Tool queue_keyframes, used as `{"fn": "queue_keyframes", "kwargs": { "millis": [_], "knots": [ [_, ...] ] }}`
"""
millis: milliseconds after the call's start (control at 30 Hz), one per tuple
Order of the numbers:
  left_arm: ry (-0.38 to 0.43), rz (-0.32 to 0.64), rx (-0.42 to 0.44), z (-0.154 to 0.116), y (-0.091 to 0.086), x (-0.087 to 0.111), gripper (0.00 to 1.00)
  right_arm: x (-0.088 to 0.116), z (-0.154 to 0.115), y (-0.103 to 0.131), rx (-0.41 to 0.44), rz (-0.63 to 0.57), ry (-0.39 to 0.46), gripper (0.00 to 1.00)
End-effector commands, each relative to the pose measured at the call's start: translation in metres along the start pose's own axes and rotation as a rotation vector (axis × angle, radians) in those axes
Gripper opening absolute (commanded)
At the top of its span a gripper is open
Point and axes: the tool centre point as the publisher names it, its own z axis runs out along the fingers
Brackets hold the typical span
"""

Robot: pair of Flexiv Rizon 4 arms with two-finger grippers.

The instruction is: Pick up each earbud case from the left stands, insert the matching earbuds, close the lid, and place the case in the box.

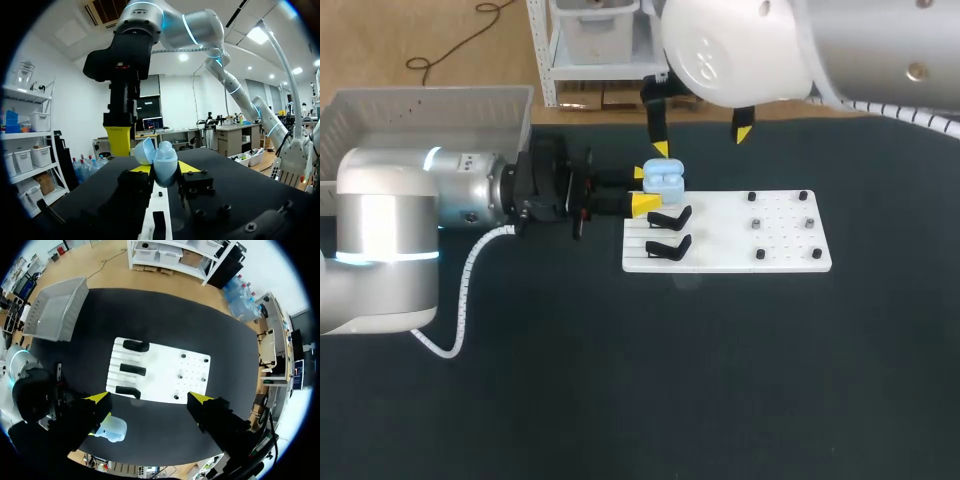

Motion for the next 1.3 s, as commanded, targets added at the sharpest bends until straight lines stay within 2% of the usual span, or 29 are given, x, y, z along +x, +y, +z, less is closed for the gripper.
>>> {"fn": "queue_keyframes", "kwargs": {
  "millis": [33, 467, 667, 833, 967, 1067, 1200, 1300],
  "knots": [
    [-0.002, 0.003, -0.003, 0.0, -0.001, 0.001, 0.0, 0.01, 0.004, 0.003, -0.007, -0.005, -0.001, 1.0],
    [-0.002, 0.003, -0.003, 0.0, -0.001, 0.001, 0.0, 0.034, -0.007, 0.012, -0.009, -0.02, -0.02, 1.0],
    [-0.002, 0.003, -0.003, 0.0, -0.001, 0.001, 0.0, 0.032, -0.032, -0.002, 0.05, 0.048, -0.135, 1.0],
    [-0.002, 0.003, -0.003, 0.0, -0.001, 0.001, 0.0, 0.036, -0.068, -0.005, 0.095, 0.012, -0.235, 1.0],
    [-0.002, 0.003, -0.003, 0.0, -0.001, 0.001, 0.0, 0.046, -0.093, -0.005, 0.052, -0.056, -0.308, 1.0],
    [0.0, 0.001, -0.006, -0.001, -0.002, -0.011, 0.0, 0.055, -0.105, -0.005, -0.024, -0.134, -0.348, 1.0],
    [-0.009, -0.049, -0.079, -0.006, -0.001, -0.026, 0.0, 0.067, -0.111, -0.006, -0.105, -0.245, -0.382, 1.0],
    [0.016, -0.092, -0.159, -0.014, -0.002, -0.035, 0.0, 0.076, -0.114, -0.009, -0.146, -0.307, -0.404, 1.0]
  ]
}}
